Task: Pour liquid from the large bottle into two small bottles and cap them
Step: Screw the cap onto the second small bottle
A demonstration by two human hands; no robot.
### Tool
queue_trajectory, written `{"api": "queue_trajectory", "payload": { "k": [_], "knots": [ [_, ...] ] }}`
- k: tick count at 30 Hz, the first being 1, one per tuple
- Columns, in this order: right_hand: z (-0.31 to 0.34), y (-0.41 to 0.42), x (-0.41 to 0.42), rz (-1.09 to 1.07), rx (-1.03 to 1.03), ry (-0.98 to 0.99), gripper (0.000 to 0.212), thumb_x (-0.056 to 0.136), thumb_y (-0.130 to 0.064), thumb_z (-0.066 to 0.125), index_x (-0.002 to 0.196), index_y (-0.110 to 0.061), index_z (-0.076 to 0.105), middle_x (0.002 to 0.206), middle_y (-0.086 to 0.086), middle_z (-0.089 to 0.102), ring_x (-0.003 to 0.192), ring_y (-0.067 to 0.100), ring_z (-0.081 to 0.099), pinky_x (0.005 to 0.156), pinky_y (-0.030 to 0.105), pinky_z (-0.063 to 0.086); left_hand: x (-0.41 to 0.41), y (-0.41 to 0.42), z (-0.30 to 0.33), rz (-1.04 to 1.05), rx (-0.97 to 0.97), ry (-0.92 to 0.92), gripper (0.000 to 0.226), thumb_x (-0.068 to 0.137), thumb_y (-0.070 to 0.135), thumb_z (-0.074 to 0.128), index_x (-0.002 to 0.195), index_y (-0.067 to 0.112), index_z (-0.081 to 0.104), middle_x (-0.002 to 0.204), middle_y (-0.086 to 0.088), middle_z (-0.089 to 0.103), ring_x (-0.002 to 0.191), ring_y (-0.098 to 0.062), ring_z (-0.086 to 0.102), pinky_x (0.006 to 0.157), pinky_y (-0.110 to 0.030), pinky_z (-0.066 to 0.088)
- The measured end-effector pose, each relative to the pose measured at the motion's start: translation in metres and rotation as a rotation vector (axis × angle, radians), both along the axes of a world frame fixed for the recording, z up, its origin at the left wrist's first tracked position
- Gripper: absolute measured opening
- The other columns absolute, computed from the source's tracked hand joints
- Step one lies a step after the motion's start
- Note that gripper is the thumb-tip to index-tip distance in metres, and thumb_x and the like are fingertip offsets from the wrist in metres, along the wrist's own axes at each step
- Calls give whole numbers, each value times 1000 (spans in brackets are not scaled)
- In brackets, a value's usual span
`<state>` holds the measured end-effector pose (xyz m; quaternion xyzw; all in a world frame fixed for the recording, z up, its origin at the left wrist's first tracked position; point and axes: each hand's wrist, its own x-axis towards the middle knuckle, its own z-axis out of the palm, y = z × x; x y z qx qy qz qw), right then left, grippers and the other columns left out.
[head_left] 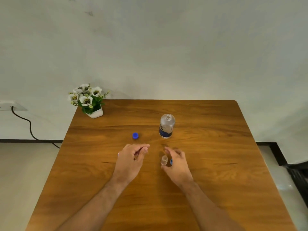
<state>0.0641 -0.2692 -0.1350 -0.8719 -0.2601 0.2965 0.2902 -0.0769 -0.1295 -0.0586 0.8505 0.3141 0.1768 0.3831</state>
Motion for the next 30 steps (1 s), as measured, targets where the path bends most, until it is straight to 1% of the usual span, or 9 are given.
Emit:
{"api": "queue_trajectory", "payload": {
  "k": [3,7,11,15,18,20,23,27,30],
  "knots": [
    [-8,2,0,30,-9,-2,76,79,-22,78,139,-46,39,146,-8,34,137,12,36,112,28,30,0,-2,0,17,-2,11,15,92,46,51,95,59,58,100,51,54,97,6,59,73,-13,46],
    [-17,0,1,52,-15,-44,57,84,-21,74,129,-43,48,139,-5,42,125,16,46,107,28,40,1,-8,-6,39,-41,26,19,94,39,57,96,58,59,99,46,58,99,7,59,72,-10,45],
    [-18,-3,5,91,8,-52,44,85,-26,73,121,-40,53,134,-6,47,121,15,48,104,32,45,4,-16,-14,50,-59,48,17,93,39,59,98,55,62,99,43,60,100,7,57,72,-12,45],
    [-10,-3,13,49,85,-25,44,83,-25,76,115,-43,54,130,-10,47,117,11,49,99,26,44,12,-25,-28,43,-89,102,23,91,28,66,101,48,66,90,37,61,97,4,59,79,-17,50],
    [2,-6,29,-8,128,-32,44,82,-24,78,113,-44,55,125,-12,48,111,5,51,95,22,44,26,-34,-41,39,-93,193,26,88,20,70,108,37,67,94,28,59,95,1,59,86,-23,53],
    [9,-10,43,-44,140,-46,44,82,-23,78,116,-41,57,123,-12,48,108,3,51,98,25,47,38,-40,-49,1,-82,274,30,87,21,70,113,35,65,99,24,57,96,2,56,88,-22,52],
    [17,-19,60,-72,116,-102,46,83,-23,78,123,-35,58,124,-9,51,107,2,49,99,21,42,59,-49,-57,-79,-71,352,37,87,28,71,122,35,61,113,18,59,102,1,55,94,-23,51],
    [18,-31,73,-101,100,-97,48,85,-25,75,128,-33,57,127,-8,53,110,3,51,98,21,43,85,-64,-67,-188,-20,486,51,85,37,72,132,37,53,135,12,53,126,-8,48,106,-31,43],
    [15,-36,75,-101,81,-75,49,85,-26,75,129,-33,56,125,-8,55,112,6,54,100,27,47,91,-70,-76,-237,14,534,44,85,36,71,127,37,57,131,11,54,122,-11,49,103,-30,43]
  ]
}}
